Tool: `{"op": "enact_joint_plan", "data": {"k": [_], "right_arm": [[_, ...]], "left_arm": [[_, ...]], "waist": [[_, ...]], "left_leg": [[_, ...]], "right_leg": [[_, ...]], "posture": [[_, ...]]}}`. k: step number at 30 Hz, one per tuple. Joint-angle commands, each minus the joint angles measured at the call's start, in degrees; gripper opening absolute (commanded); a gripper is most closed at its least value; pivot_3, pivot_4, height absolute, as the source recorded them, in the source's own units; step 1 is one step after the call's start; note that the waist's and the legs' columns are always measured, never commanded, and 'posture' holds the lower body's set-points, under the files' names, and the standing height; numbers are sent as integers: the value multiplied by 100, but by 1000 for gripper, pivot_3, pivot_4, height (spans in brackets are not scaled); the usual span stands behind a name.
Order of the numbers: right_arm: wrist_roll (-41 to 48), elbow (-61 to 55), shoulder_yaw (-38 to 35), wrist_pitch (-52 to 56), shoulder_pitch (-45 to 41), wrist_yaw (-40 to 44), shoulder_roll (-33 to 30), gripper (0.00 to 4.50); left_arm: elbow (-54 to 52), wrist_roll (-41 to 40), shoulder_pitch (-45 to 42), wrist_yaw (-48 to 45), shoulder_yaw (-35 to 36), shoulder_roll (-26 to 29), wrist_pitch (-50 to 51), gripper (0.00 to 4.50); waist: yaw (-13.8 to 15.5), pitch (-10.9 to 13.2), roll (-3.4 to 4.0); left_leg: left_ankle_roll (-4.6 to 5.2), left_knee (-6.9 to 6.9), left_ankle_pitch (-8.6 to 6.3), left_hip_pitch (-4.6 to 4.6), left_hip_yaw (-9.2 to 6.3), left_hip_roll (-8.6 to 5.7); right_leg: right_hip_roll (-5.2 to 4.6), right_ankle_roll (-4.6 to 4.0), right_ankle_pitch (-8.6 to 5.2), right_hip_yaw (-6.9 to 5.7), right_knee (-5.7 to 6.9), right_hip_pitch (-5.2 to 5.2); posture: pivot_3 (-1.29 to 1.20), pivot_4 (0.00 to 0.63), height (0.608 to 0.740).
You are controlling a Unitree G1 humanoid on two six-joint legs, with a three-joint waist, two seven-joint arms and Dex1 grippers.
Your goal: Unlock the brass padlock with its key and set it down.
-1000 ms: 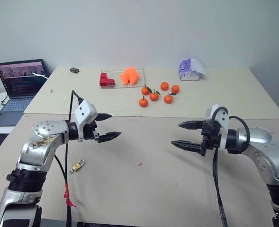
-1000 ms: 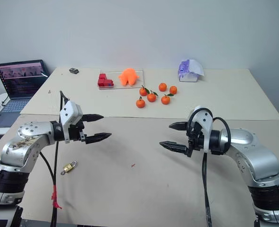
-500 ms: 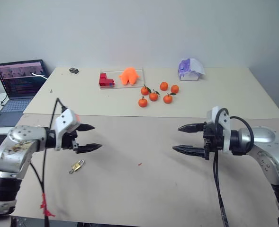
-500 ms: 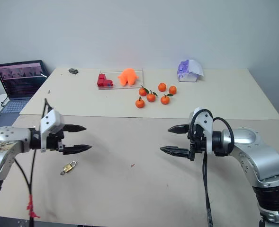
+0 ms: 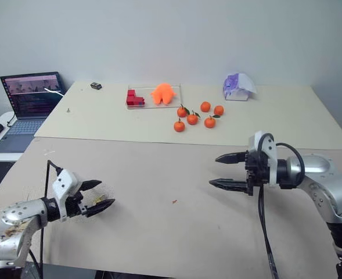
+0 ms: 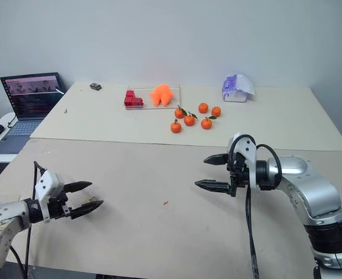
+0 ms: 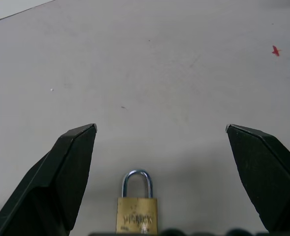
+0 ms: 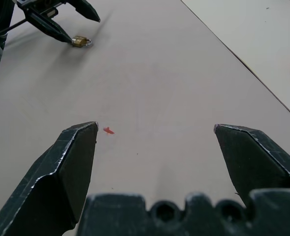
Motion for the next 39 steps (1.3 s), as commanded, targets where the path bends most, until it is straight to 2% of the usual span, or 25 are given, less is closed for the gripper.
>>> {"op": "enact_joint_plan", "data": {"k": [1, 12, 23, 24, 25, 31, 33, 36, 39], "right_arm": [[-17, -90, -160, -109, -97, -42, -34, 4459], [-24, -119, -307, -104, 56, -64, -162, 4459], [-145, -20, -220, -159, -24, -99, -79, 4459], [-156, -17, -222, -162, -21, -101, -75, 4500], [-168, -23, -227, -166, -6, -103, -73, 4500], [-190, -75, -261, -161, 76, -138, -91, 4500], [-196, -84, -275, -161, 96, -151, -105, 4500], [-208, -100, -291, -164, 123, -181, -114, 4500], [-210, -166, -331, -156, 202, -258, -104, 4500]], "left_arm": [[137, 224, 94, 121, -77, -85, -384, 4500], [440, 251, 469, 177, 54, -177, -789, 4500], [1176, 568, 891, 324, -21, -209, -1349, 4500], [1254, 606, 914, 326, -33, -196, -1413, 3980], [1339, 617, 928, 310, -35, -176, -1463, 3797], [1562, 579, 821, 228, -69, -117, -1571, 1509], [1571, 572, 724, 200, -104, -97, -1563, 870], [1496, 544, 557, 188, -150, -84, -1483, 845], [1249, 283, 139, 177, -208, -124, -992, 845]], "waist": [[-31, -1, 1], [-30, 0, 0], [-70, -12, 19], [-83, -15, 25], [-95, -18, 29], [-164, -31, 50], [-172, -32, 51], [-164, -33, 53], [-124, -33, 53]], "left_leg": [[5, 0, -3, 0, 0, 0], [16, 2, -9, 9, -2, 3], [18, 0, -11, 15, -2, 4], [19, 0, -11, 16, -2, 4], [19, -1, -11, 16, -2, 4], [20, -2, -12, 16, -3, 3], [20, -3, -12, 17, -3, 3], [20, -2, -12, 20, -3, 2], [20, 0, -12, 19, -5, 1]], "right_leg": [[1, -2, -1, 1, 0, 0], [2, -5, -3, 0, 7, 5], [3, -9, -5, 2, 8, 7], [3, -9, -6, 1, 8, 6], [3, -10, -6, 2, 8, 7], [3, -10, -8, 2, 13, 15], [4, -6, -11, 4, 13, 18], [5, -1, -14, 3, 14, 13], [5, -3, -12, 2, 15, 11]], "posture": [[0, 150, 723], [0, 150, 723], [0, 150, 723], [0, 150, 723], [0, 150, 723], [0, 150, 723], [0, 150, 723], [0, 150, 723], [0, 150, 723]]}}
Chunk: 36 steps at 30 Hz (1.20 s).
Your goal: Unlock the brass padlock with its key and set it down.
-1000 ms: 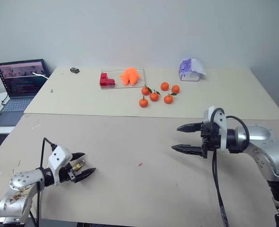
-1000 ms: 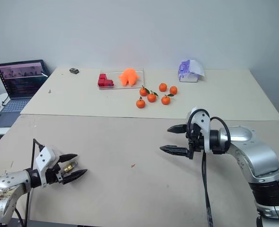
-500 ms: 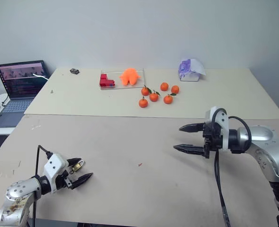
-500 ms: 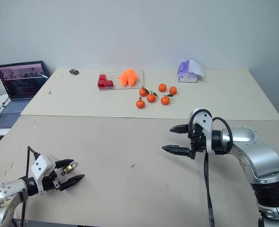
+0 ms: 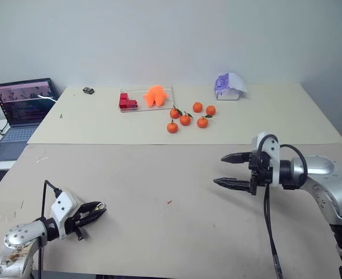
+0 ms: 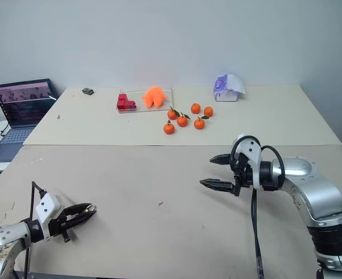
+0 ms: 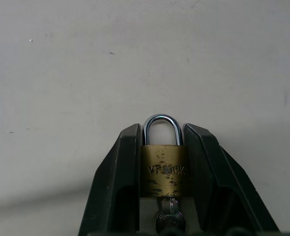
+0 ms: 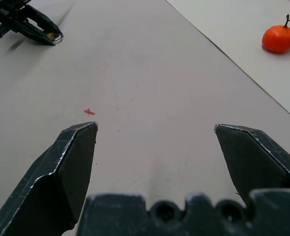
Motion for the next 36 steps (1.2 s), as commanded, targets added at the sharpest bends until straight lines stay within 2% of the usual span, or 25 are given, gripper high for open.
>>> {"op": "enact_joint_plan", "data": {"k": [1, 9, 14, 18, 19, 23, 26, 31, 33, 36], "right_arm": [[7, -270, -243, -124, 62, -137, -12, 4500], [226, -870, -569, 103, 633, -613, 98, 4500], [388, -1373, -746, 274, 1023, -1128, 348, 4500], [415, -1598, -824, 340, 1210, -1375, 429, 4500], [428, -1660, -860, 352, 1272, -1438, 439, 4500], [510, -1925, -1040, 414, 1533, -1682, 469, 4500], [607, -2172, -1231, 492, 1783, -1866, 494, 4500], [830, -2572, -1705, 608, 2310, -2114, 532, 4500], [871, -2649, -1797, 621, 2442, -2168, 514, 4500], [897, -2677, -1827, 628, 2464, -2201, 499, 4500]], "left_arm": [[-27, -91, -502, 149, -110, 26, 661, 845], [-572, -515, -2008, -166, -689, -29, 1851, 845], [-381, -417, -3462, -831, -1624, -307, 2172, 845], [112, 109, -3985, -1432, -2435, -485, 1657, 845], [248, 261, -4122, -1540, -2646, -575, 1488, 845], [896, 744, -4582, -1853, -3207, -948, 806, 845], [1571, 1168, -4844, -1885, -3451, -1138, 89, 845], [1979, 1249, -4885, -2075, -3485, -1341, -62, 845], [1968, 1263, -4815, -2105, -3481, -1377, -32, 1848], [1885, 1185, -4737, -2204, -3444, -1396, 160, 2876]], "waist": [[43, 1, -1], [154, 23, -38], [168, 27, -44], [110, 20, -33], [99, 20, -33], [137, 21, -34], [159, 21, -34], [149, 21, -34], [141, 21, -33], [133, 21, -33]], "left_leg": [[0, 1, 0, -2, -6, -1], [-1, 6, 0, -30, -10, -5], [-2, 13, 1, -29, -25, -10], [-5, 15, 3, -33, -33, -15], [-5, 16, 3, -58, -32, -17], [-4, 28, 4, -64, -46, -15], [-4, 35, 4, -64, -60, -18], [-2, 32, 3, -96, -71, -24], [-2, 36, 3, -98, -73, -25], [-2, 42, 3, -94, -77, -24]], "right_leg": [[1, 0, 0, -5, -1, -3], [1, 2, -1, -9, -9, -12], [5, 6, -2, -16, -3, -4], [8, 8, -2, -13, -7, -2], [11, 6, -1, -8, -6, 2], [20, 6, -1, -10, -5, -2], [20, 9, -3, -12, -7, -2], [22, 10, -3, -11, -9, -3], [23, 11, -4, -11, -8, -3], [25, 23, -11, -11, -3, 1]], "posture": [[0, 150, 723], [0, 150, 723], [0, 150, 723], [0, 150, 723], [0, 150, 723], [0, 150, 723], [0, 150, 723], [0, 150, 723], [0, 150, 723], [0, 150, 723]]}}
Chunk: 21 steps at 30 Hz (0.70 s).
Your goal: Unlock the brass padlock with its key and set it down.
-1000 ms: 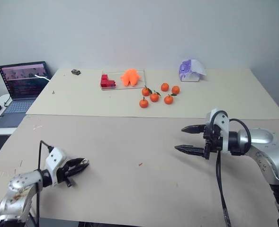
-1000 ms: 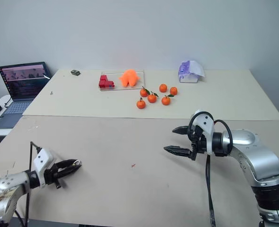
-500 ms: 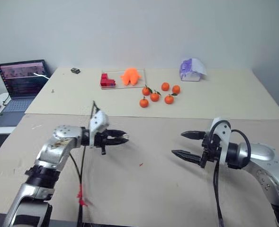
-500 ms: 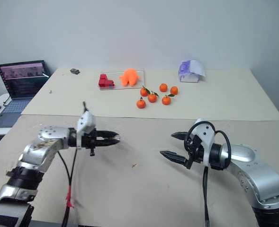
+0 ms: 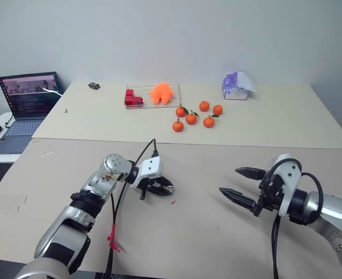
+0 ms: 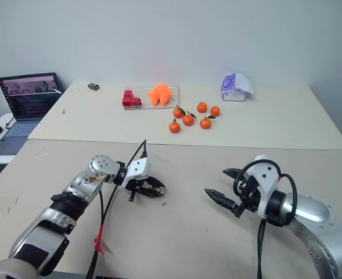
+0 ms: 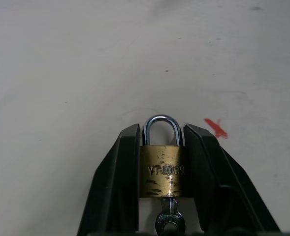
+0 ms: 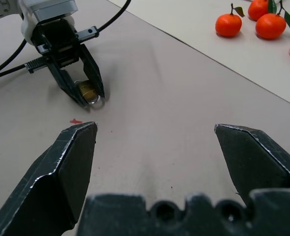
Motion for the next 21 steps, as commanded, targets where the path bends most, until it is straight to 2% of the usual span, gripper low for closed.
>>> {"op": "enact_joint_plan", "data": {"k": [1, 3, 4, 5, 9, 12, 14, 17, 21], "right_arm": [[180, -214, -192, -5, -66, -61, -42, 4500], [199, -176, -135, -19, -138, -36, -88, 4500], [210, -150, -96, -27, -180, -13, -119, 4500], [215, -110, -38, -38, -243, 27, -154, 4500], [174, 107, 241, -97, -530, 287, -298, 4500], [29, 450, 696, -219, -1002, 602, -392, 4500], [-113, 662, 987, -323, -1256, 783, -426, 4500], [-670, 1033, 1659, -758, -1573, 1195, -556, 4500], [-999, 1549, 2373, -1141, -2212, 1502, -200, 4500]], "left_arm": [[-214, -113, 64, -145, 114, 12, 196, 3154], [-361, -177, 117, -190, 180, 59, 276, 3976], [-452, -227, 138, -243, 221, 109, 316, 4288], [-552, -333, 126, -314, 305, 175, 411, 4407], [-800, -664, -28, -297, 789, 403, 730, 4407], [-1119, -828, 32, -334, 1204, 824, 707, 4407], [-1411, -983, 220, -475, 1385, 1047, 591, 4407], [-1921, -1288, 601, -330, 1781, 1359, 1035, 4407], [-2302, -1232, 1379, -113, 2230, 1860, 784, 4407]], "waist": [[-4, 0, 0], [-1, -1, 1], [0, -1, 1], [-4, -1, 2], [1, -1, 1], [-26, 0, 1], [-24, -4, 6], [-16, -10, 17], [-15, -9, 17]], "left_leg": [[0, 0, 0, 1, -1, 0], [0, 0, 0, 2, -2, 0], [0, 0, 0, 1, -3, 0], [0, 0, 0, 0, -3, 0], [1, 0, 0, -2, -5, 0], [1, 1, 0, 1, -6, 1], [2, -2, -1, 2, -6, 1], [2, 5, -1, 6, -4, 3], [5, 31, -2, 9, -6, 15]], "right_leg": [[1, 12, -7, 0, 2, 0], [1, 22, -12, 0, 4, 1], [1, 23, -13, 0, 3, 2], [1, 23, -13, 0, 2, 1], [3, 23, -13, 1, 0, 1], [4, 23, -13, 3, 3, 1], [7, 23, -14, 6, 0, 1], [6, 20, -12, 8, -1, -3], [11, 6, -4, 4, 2, -10]], "posture": [[0, 150, 723], [0, 150, 723], [0, 150, 723], [0, 150, 723], [0, 150, 723], [0, 150, 723], [0, 150, 723], [0, 150, 723], [0, 150, 723]]}}
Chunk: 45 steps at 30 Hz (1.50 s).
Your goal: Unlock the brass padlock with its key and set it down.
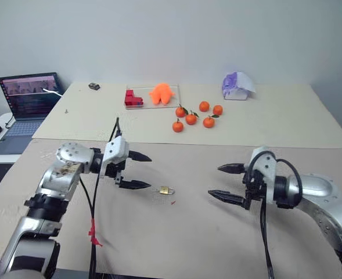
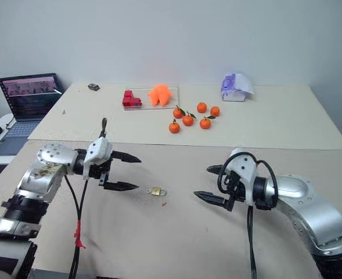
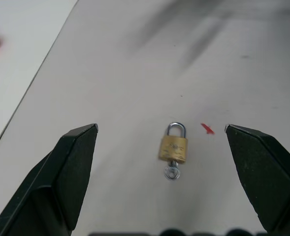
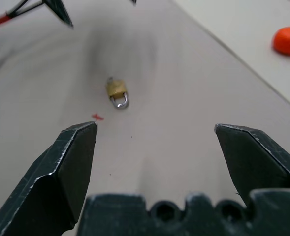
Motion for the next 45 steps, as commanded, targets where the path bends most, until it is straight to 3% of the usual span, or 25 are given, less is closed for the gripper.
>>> {"op": "enact_joint_plan", "data": {"k": [1, 10, 18, 28, 35, 45], "right_arm": [[-378, 300, 543, -522, -516, 207, 363, 4500], [-1526, 1863, 1888, -1580, -1645, 591, 1562, 4500], [-1905, 3191, 2094, -2192, -2054, 935, 2187, 4500], [-2129, 3965, 2025, -2225, -2129, 797, 2814, 4500], [-2288, 4193, 1900, -2218, -2110, 447, 3086, 4500], [-2438, 3955, 1868, -2243, -1845, 460, 2804, 4500]], "left_arm": [[-358, -77, 406, 221, 518, 323, -130, 4407], [-1191, -320, 1334, 937, 1115, 485, 298, 4407], [-1910, -493, 1755, 1467, 1376, 484, 570, 4407], [-1840, -429, 2109, 1549, 1664, 803, 519, 4407], [-1653, -422, 2026, 1571, 1697, 860, 435, 4407], [-1245, -318, 1506, 1491, 1433, 811, 305, 4407]], "waist": [[-6, 1, -2], [43, -20, 31], [30, -20, 30], [-10, -20, 30], [8, -20, 31], [0, -20, 31]], "left_leg": [[1, 2, 0, 2, 0, 2], [13, 7, -8, -2, 0, 6], [14, 12, -8, 2, 0, 9], [15, 7, -9, 10, 4, 15], [14, 0, -9, 12, 6, 14], [14, -14, -9, 16, 8, 11]], "right_leg": [[1, -8, 4, 0, 1, 1], [-1, -19, 10, -13, 2, -4], [1, -25, 10, -13, 8, -1], [6, -29, 11, -11, 11, -2], [3, -30, 10, -12, 11, -2], [2, -30, 11, -12, 9, -3]], "posture": [[0, 150, 723], [0, 150, 723], [0, 150, 723], [0, 150, 723], [0, 150, 723], [0, 150, 723]]}}
